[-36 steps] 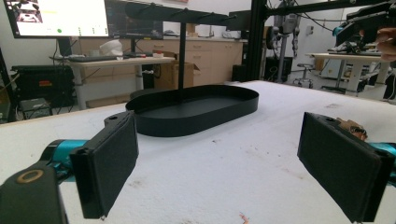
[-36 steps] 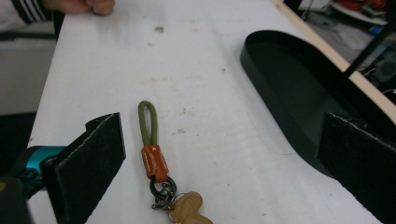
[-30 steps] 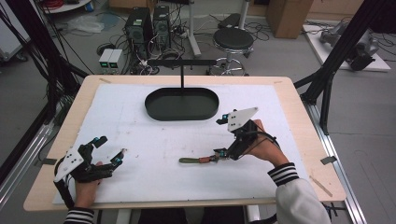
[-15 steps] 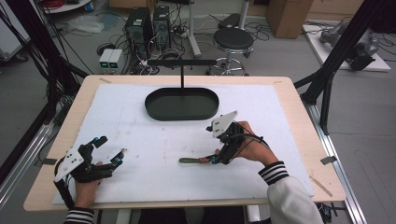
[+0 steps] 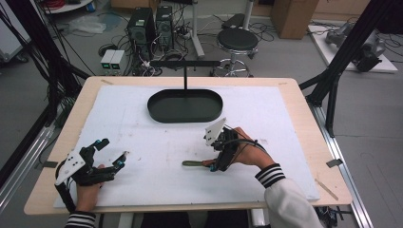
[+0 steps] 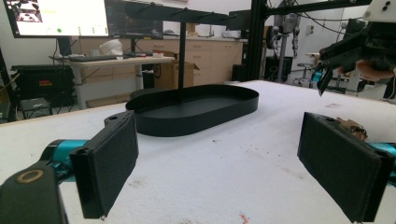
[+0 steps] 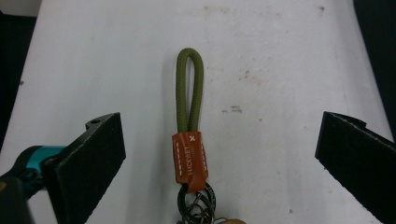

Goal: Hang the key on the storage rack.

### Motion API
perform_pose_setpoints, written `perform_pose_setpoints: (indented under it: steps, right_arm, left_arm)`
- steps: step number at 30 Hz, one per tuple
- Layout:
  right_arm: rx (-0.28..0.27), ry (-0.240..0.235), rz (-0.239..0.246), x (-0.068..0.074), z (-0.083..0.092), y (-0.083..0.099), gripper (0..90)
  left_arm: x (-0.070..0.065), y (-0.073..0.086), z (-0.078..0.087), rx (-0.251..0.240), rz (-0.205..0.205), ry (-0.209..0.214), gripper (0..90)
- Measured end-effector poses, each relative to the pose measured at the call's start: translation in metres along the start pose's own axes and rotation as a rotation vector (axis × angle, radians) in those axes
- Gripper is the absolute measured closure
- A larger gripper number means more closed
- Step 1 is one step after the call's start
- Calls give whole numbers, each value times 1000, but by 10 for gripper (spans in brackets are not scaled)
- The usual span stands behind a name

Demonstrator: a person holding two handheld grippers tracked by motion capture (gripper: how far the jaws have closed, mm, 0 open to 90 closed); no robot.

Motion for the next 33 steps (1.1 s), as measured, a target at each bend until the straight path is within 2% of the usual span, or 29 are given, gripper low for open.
perform_pose_setpoints:
  steps: [5,15,17,19,21,26,33]
  right_arm:
    - [70,-19,16,4,-10,3,34]
    - [147,-39,16,6,-20,6,74]
    - [172,-60,35,8,-21,8,188]
    - [185,-63,39,8,-22,8,196]
    - [204,-74,39,9,-23,9,257]
    - [236,-94,62,10,-24,9,346]
    - [258,-100,61,9,-27,10,446]
  left_arm:
    - [0,0,0,0,0,0,129]
    - [0,0,0,-1,1,1,129]
    - [0,0,0,-1,1,0,129]
    - [0,0,0,-1,0,1,128]
    - [0,0,0,-1,0,1,129]
    - [0,0,0,-1,1,1,129]
    - [0,0,0,-1,1,1,129]
Point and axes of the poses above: each handheld gripper's, and its own axes: z roughly backward along the jaws, y roughly out of its underside, x roughly to its left, the point moved 8 cm from there along -z, roughly forward along the jaws, and after that the axes turned 15 degrees about x, right-handed, at the moved point
